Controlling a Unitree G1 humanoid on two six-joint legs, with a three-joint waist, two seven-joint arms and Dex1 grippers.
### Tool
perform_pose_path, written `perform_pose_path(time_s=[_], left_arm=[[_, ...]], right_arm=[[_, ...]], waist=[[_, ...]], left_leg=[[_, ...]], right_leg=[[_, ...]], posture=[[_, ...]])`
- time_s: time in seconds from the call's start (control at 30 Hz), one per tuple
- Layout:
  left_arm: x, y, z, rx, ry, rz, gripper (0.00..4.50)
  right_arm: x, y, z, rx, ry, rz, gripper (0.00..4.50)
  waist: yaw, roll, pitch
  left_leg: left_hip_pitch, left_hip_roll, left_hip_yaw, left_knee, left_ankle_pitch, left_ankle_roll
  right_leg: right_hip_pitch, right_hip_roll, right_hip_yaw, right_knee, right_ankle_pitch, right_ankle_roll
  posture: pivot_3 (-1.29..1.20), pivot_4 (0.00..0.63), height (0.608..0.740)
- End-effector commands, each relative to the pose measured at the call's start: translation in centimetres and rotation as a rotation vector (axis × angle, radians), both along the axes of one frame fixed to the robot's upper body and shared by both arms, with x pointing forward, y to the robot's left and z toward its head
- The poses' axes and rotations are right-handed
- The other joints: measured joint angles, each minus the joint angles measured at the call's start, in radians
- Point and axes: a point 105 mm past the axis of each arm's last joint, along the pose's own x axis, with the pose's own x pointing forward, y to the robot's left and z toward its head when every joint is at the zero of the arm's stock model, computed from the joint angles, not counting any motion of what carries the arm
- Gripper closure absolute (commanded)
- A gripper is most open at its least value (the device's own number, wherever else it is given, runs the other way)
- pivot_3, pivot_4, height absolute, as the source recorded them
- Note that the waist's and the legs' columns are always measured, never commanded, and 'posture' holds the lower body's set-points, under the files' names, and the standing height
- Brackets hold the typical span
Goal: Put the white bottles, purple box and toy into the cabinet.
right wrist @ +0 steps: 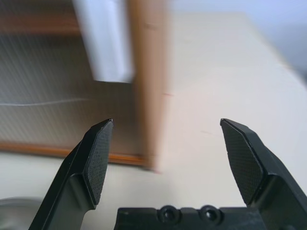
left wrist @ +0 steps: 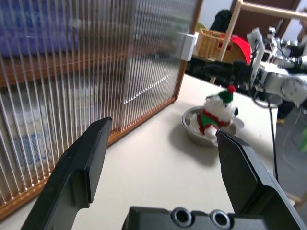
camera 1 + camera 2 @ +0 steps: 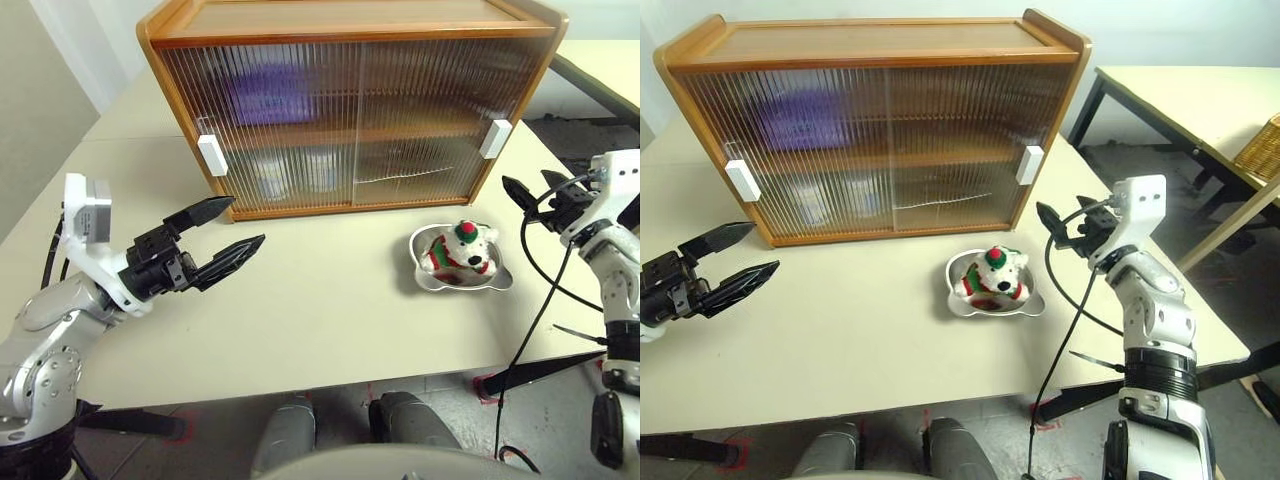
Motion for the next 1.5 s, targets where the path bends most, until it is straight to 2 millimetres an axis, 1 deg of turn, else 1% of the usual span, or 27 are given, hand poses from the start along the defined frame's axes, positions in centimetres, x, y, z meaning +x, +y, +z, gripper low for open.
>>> perform_pose_path(time_s=[0.03, 0.07, 0.1, 0.17, 0.3, 0.4, 0.5, 0.53, 0.57, 0.73, 0.9, 1.17, 1.37, 1.5], left_arm=[[-0.3, -0.1, -0.7, 0.071, 0.002, -0.025, 0.02], [-0.3, -0.2, -0.8, 0.079, 0.004, -0.031, 0.02], [-0.3, -0.2, -0.8, 0.081, 0.003, -0.034, 0.0], [-0.3, -0.2, -0.8, 0.079, -0.001, -0.036, 0.0], [-0.7, -0.3, -0.5, 0.069, -0.009, -0.074, 0.0], [-1.2, -0.1, -0.5, 0.069, -0.018, -0.104, 0.0], [-1.5, 0.2, -0.6, 0.077, -0.037, -0.121, 0.0], [-1.6, 0.3, -0.7, 0.082, -0.042, -0.126, 0.0], [-1.7, 0.4, -1.0, 0.092, -0.04, -0.13, 0.0], [-1.9, 0.8, -2.4, 0.156, -0.041, -0.127, 0.0], [-1.3, 1.0, -2.9, 0.093, -0.05, -0.058, 0.0], [-1.5, 0.5, -3.0, 0.065, -0.064, -0.056, 0.0], [-1.5, 0.2, -3.3, 0.077, -0.055, -0.08, 0.0], [-1.6, 0.1, -3.9, 0.093, -0.028, -0.094, 0.0]], right_arm=[[-0.1, 0.1, 0.3, 0.039, -0.019, 0.041, 0.0], [-0.2, 0.5, 0.5, 0.035, -0.031, 0.067, 0.0], [-0.3, 0.9, 0.9, 0.034, -0.056, 0.087, 0.18], [-0.3, 1.1, 1.8, 0.068, -0.106, 0.097, 0.62], [-0.5, 0.5, 2.8, 0.062, -0.173, 0.063, 2.06], [-0.5, -0.2, 3.4, 0.065, -0.211, 0.018, 3.28], [-0.1, 0.0, 3.6, 0.074, -0.224, -0.007, 4.37], [0.0, 0.1, 3.7, 0.077, -0.224, -0.012, 4.47], [0.2, 0.5, 3.5, 0.076, -0.22, -0.011, 4.47], [0.9, 2.5, 3.1, 0.086, -0.208, -0.014, 4.47], [1.4, 3.4, 3.1, 0.093, -0.201, -0.019, 4.47], [1.9, 3.8, 3.4, 0.088, -0.197, -0.031, 4.47], [2.1, 3.2, 3.5, 0.059, -0.201, -0.075, 4.47], [2.2, 2.3, 3.7, 0.045, -0.212, -0.122, 4.47]], waist=[[0.0, 0.0, 0.0], [-0.001, 0.001, 0.0], [-0.001, 0.001, 0.0], [-0.001, 0.001, -0.001], [-0.002, 0.001, -0.001], [-0.003, 0.001, -0.001], [-0.004, 0.002, -0.001], [-0.004, 0.002, -0.001], [-0.005, 0.002, -0.001], [-0.007, 0.003, -0.001], [-0.005, 0.004, -0.001], [-0.005, 0.004, -0.001], [-0.005, 0.004, -0.001], [-0.005, 0.004, -0.001]], left_leg=[[0.0, 0.0, 0.0, 0.0, 0.0, 0.0], [0.0, 0.0, 0.0, 0.0, 0.0, 0.0], [0.0, 0.001, 0.0, 0.0, 0.0, 0.0], [0.0, 0.001, 0.0, 0.0, 0.0, 0.0], [0.0, 0.001, 0.0, 0.0, 0.0, 0.0], [0.0, 0.002, 0.0, 0.0, 0.0, 0.0], [0.0, 0.005, 0.0, -0.001, 0.0, 0.0], [0.0, 0.007, 0.0, -0.001, 0.0, 0.0], [0.0, 0.011, 0.001, -0.001, 0.0, 0.0], [-0.002, 0.013, 0.002, -0.002, 0.0, 0.0], [-0.006, 0.013, 0.001, -0.002, 0.001, 0.001], [-0.007, 0.013, 0.002, -0.002, 0.001, 0.001], [-0.007, 0.013, 0.001, -0.002, 0.001, 0.001], [-0.007, 0.013, 0.001, -0.002, 0.001, 0.001]], right_leg=[[0.0, 0.0, 0.0, 0.0, -0.001, 0.001], [0.0, 0.0, 0.0, 0.0, -0.001, 0.001], [0.0, 0.0, 0.0, 0.0, 0.001, -0.003], [0.0, 0.0, 0.0, 0.0, 0.002, -0.005], [0.0, 0.0, 0.0, 0.0, 0.002, -0.007], [0.0, 0.0, 0.0, 0.0, 0.002, -0.007], [-0.001, 0.0, 0.0, 0.0, 0.002, -0.007], [-0.001, 0.0, 0.0, 0.0, 0.002, -0.007], [-0.001, 0.0, 0.0, 0.0, 0.002, -0.008], [-0.005, 0.002, 0.0, 0.002, 0.002, -0.008], [-0.01, 0.002, 0.0, 0.004, 0.004, -0.008], [-0.01, 0.001, -0.001, 0.004, 0.004, -0.007], [-0.01, 0.002, -0.001, 0.004, 0.003, -0.008], [-0.01, 0.001, 0.0, 0.004, 0.003, -0.008]], posture=[[-0.01, 0.035, 0.74], [-0.02, 0.039, 0.74], [-0.02, 0.039, 0.74], [-0.02, 0.04, 0.74], [-0.02, 0.042, 0.74], [-0.02, 0.043, 0.74], [-0.01, 0.045, 0.74], [-0.01, 0.045, 0.74], [-0.01, 0.045, 0.74], [-0.01, 0.051, 0.74], [-0.01, 0.054, 0.74], [0.0, 0.057, 0.74], [0.0, 0.06, 0.74], [0.0, 0.058, 0.74]])
